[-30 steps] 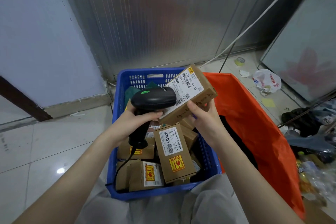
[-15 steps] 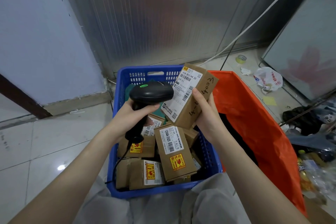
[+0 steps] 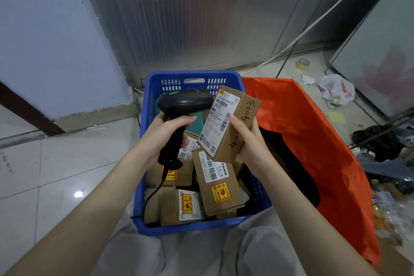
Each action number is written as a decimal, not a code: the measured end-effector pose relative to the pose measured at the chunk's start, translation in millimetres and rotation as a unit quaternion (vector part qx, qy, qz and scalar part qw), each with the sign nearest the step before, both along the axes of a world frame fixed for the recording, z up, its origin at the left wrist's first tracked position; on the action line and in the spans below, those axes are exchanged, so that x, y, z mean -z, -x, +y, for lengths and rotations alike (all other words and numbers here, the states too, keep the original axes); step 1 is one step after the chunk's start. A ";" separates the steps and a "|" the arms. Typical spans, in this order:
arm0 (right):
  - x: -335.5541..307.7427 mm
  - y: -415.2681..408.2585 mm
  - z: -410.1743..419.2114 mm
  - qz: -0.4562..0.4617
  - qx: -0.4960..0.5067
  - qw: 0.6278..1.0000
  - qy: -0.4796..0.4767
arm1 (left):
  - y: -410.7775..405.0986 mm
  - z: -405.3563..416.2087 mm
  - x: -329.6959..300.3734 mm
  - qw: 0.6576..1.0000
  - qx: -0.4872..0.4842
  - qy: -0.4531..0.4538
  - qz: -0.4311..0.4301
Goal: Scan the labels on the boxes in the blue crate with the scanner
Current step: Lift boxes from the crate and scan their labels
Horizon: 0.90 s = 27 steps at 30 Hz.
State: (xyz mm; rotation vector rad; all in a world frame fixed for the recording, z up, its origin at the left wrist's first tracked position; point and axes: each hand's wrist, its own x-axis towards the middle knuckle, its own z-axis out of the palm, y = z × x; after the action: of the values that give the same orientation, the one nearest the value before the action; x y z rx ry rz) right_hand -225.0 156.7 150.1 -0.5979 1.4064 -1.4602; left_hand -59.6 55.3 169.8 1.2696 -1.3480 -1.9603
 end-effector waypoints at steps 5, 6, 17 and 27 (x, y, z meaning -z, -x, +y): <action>5.7 1.0 -0.8 0.007 0.002 1.000 -0.009 | 1.7 -1.7 5.2 1.000 0.009 -0.009 0.001; 6.6 1.3 -1.4 0.007 0.003 1.000 -0.010 | 1.7 -2.1 6.7 1.000 0.011 -0.010 0.002; 11.3 3.1 -4.5 0.019 0.002 1.000 -0.009 | 2.1 -3.9 14.1 1.000 0.025 -0.014 -0.001; 12.2 4.4 -7.1 0.015 0.013 1.000 -0.004 | 2.7 -3.4 15.2 1.000 0.019 0.014 -0.018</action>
State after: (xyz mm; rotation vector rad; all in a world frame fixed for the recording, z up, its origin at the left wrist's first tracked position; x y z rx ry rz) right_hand -229.4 149.6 137.9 -0.6002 1.4477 -1.4697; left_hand -62.3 51.9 154.6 1.2808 -1.4209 -1.9456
